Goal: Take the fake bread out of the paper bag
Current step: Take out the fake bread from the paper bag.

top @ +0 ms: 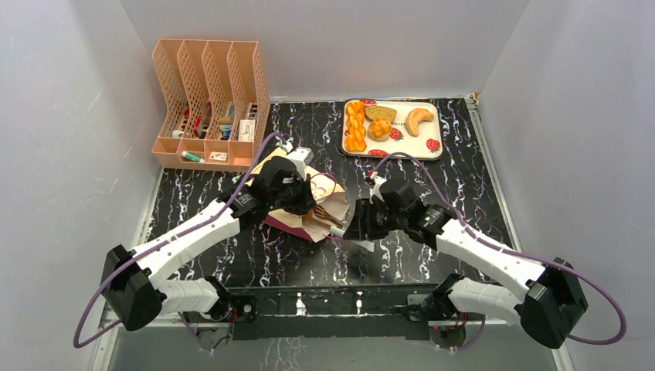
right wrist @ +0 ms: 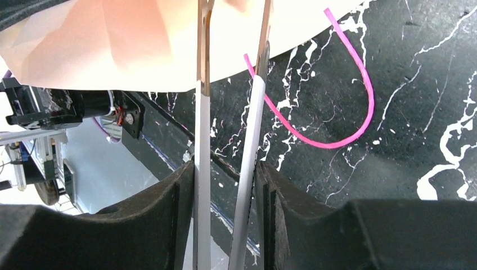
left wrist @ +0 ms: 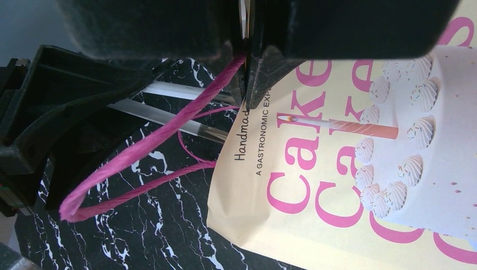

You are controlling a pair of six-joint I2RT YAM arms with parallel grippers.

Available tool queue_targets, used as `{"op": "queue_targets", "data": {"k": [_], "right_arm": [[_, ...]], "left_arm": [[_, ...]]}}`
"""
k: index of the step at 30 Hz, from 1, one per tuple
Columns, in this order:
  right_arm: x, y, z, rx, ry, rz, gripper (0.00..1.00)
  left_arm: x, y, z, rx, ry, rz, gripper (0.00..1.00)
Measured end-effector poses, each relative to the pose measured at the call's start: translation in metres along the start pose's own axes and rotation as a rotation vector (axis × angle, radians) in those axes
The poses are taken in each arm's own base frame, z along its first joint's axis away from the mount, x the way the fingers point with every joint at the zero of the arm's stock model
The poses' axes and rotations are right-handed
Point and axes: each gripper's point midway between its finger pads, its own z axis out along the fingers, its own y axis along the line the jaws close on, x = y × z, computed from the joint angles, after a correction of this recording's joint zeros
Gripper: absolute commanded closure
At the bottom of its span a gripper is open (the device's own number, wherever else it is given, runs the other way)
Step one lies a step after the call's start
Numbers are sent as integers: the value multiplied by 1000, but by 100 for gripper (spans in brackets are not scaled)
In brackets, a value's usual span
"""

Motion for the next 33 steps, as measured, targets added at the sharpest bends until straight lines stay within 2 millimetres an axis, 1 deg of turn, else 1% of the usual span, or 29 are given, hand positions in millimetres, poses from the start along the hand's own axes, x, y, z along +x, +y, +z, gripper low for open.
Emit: {"op": "queue_targets", "data": {"k": [4, 14, 25, 29, 30, 33], "right_arm": [[-2, 2, 6, -12, -1, -7, 61], [2, 7, 17, -29, 21, -27, 60], [10, 1, 35, -8, 67, -24, 62], [13, 0, 44, -1, 87, -27, 67], [13, 0, 46, 0, 91, -28, 70], [12, 3, 48, 1, 92, -36, 83]], "left_arm": [[-1, -1, -1, 1, -1, 3, 100], [-1, -1, -6, 4, 1, 3, 100], [-2, -1, -10, 4, -5, -1, 100], [-3, -1, -11, 2, -9, -3, 100], [-3, -1, -11, 2, -10, -3, 100], [-4, 0, -12, -1, -16, -3, 100]]}}
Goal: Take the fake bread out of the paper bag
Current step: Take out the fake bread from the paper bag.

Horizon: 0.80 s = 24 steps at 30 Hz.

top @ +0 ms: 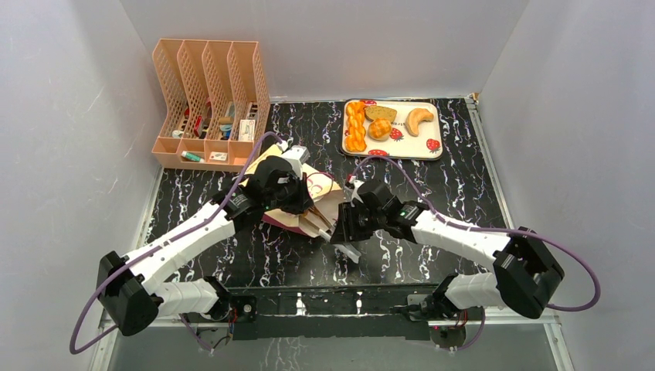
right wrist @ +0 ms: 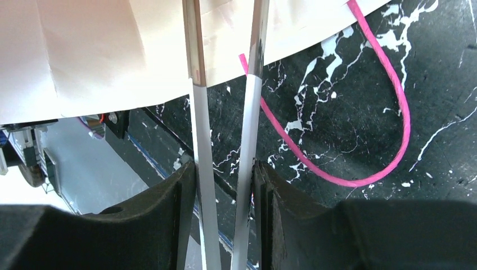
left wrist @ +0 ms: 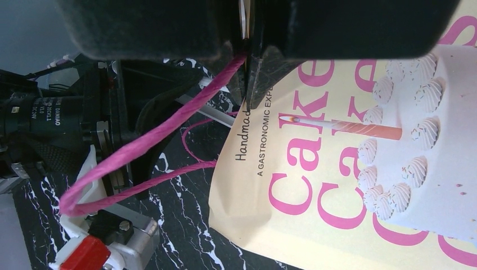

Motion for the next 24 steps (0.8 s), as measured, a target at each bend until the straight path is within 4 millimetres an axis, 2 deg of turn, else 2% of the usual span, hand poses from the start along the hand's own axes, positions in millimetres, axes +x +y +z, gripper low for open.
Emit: {"op": "queue_targets", "data": {"k": [7, 17, 24], "right_arm": [[-17, 8, -4, 6, -40, -25, 100], [-27, 14, -28, 38, -95, -33, 100], [-26, 13, -46, 72, -109, -29, 100]], "left_arm": [[-5, 8, -5, -49, -34, -21, 100], [-10, 24, -17, -143, -101, -91, 100], [3, 32, -12, -178, -82, -112, 100]]}}
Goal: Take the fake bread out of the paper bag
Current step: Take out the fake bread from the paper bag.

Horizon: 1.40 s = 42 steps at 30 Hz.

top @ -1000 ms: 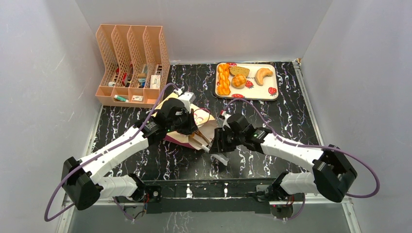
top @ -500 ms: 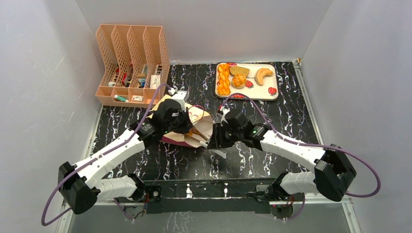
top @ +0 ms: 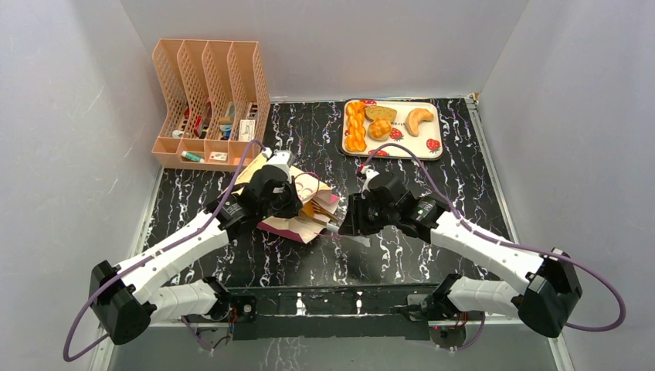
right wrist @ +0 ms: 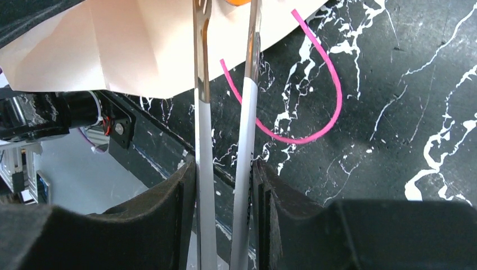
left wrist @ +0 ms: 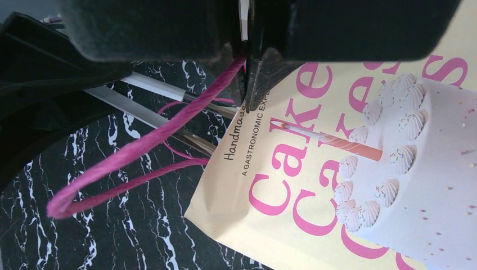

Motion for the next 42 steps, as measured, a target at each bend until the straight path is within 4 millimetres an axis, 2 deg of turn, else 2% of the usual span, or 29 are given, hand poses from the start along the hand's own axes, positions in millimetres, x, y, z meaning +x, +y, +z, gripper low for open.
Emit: {"op": "queue_targets", "data": {"k": [15, 26, 34, 42], "right_arm": [[11, 0, -40, 41, 26, 34, 100], [9, 13, -83, 46, 16, 55, 100], [9, 15, -98, 63, 23, 61, 100], [0, 24, -117, 60, 0, 61, 100]], "left_arm": [[15, 20, 9, -82, -1, -39, 100], [8, 30, 8, -153, -50, -126, 100], [14, 39, 12, -225, -36, -182, 100], [14, 48, 19, -306, -37, -228, 100]]}}
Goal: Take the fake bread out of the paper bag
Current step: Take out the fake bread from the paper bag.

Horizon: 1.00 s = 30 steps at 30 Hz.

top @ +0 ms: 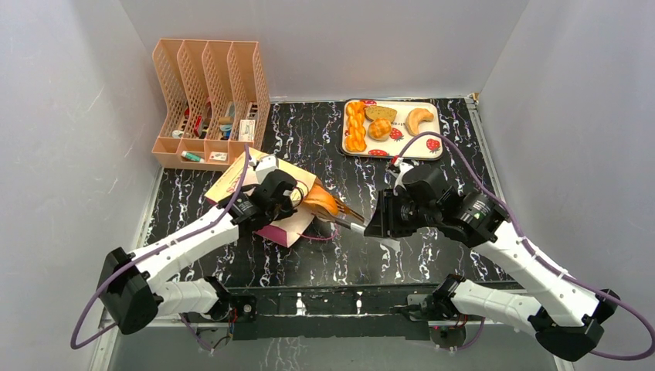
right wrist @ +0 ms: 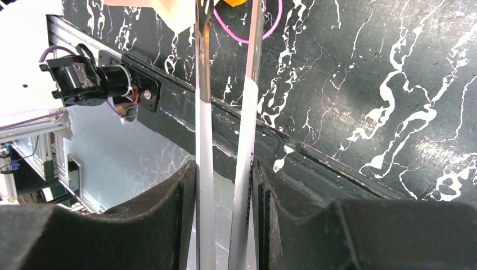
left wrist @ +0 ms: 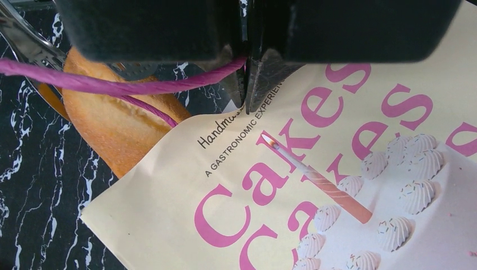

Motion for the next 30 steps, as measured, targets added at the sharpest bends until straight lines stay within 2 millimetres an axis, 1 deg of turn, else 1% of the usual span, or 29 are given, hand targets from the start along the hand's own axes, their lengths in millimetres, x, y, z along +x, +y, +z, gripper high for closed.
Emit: {"op": "queue_targets", "data": {"k": [3, 7, 11, 15, 20, 30], "right_arm": [[-1, 1, -4, 2, -4, 0, 100], [3, -3, -7, 20, 12, 4, 100], [4, -2, -13, 27, 21, 5, 100], [1, 1, -24, 24, 8, 4, 100], [-1, 5, -42, 21, -8, 6, 100], [6, 3, -69, 33, -24, 33, 100]], "left_arm": [[1, 2, 4, -26, 3, -22, 100], [4, 3, 7, -45, 8, -48, 100], [0, 2, 8, -50, -4, -75, 99], [-4, -2, 9, -53, -16, -105, 99], [0, -1, 15, -75, -7, -133, 99], [4, 1, 15, -104, -10, -192, 100]]}}
